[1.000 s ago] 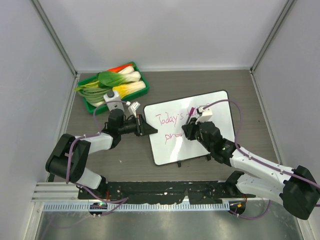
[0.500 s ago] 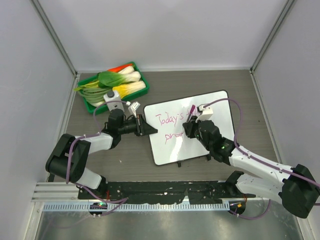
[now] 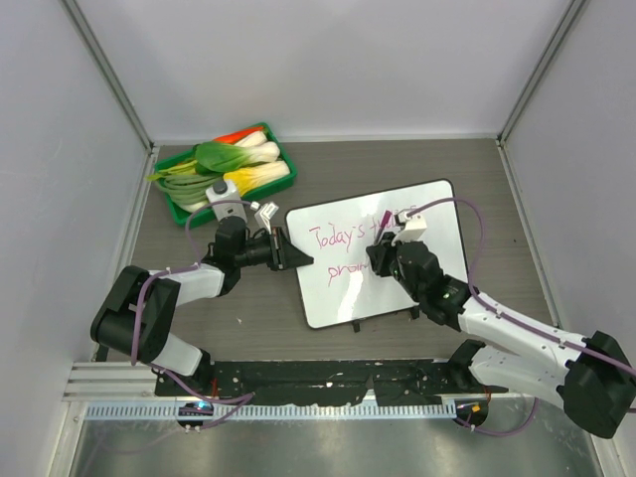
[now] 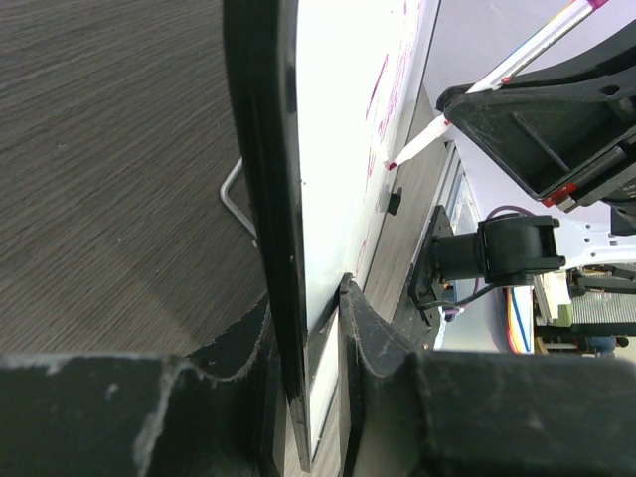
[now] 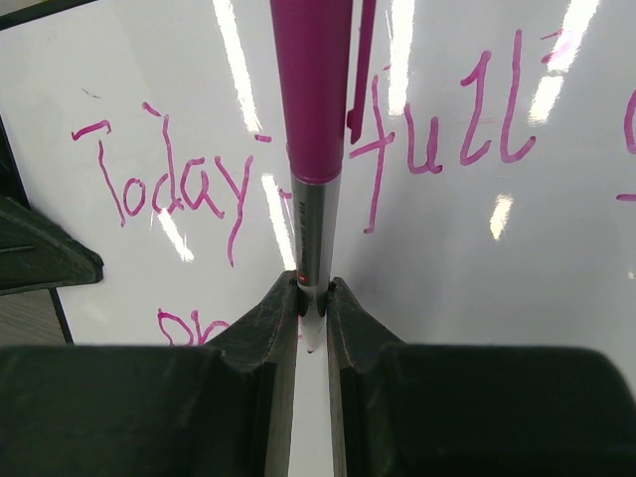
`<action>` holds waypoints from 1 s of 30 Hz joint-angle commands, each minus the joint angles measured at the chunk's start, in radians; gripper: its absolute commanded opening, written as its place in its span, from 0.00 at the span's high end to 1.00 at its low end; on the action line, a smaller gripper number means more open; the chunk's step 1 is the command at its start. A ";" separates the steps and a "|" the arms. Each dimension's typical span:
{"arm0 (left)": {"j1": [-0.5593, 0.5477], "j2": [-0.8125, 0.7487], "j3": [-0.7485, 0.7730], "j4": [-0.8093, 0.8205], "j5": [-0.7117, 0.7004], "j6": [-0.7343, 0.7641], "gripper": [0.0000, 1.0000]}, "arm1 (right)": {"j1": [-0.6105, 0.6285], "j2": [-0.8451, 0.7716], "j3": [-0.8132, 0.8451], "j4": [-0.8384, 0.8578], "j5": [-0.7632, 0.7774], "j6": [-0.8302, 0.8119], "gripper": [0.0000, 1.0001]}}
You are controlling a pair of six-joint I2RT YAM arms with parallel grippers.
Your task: Write a sentence on the whiteboard
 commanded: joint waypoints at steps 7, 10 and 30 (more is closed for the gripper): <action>0.007 0.033 -0.002 -0.084 -0.185 0.156 1.00 | -0.002 -0.047 -0.041 -0.028 -0.003 0.017 0.99; 0.005 0.031 -0.002 -0.084 -0.185 0.156 1.00 | 0.000 -0.052 -0.018 -0.023 -0.006 0.013 0.99; 0.005 0.025 -0.003 -0.085 -0.186 0.157 1.00 | -0.158 -0.225 -0.033 0.106 -0.244 0.048 0.99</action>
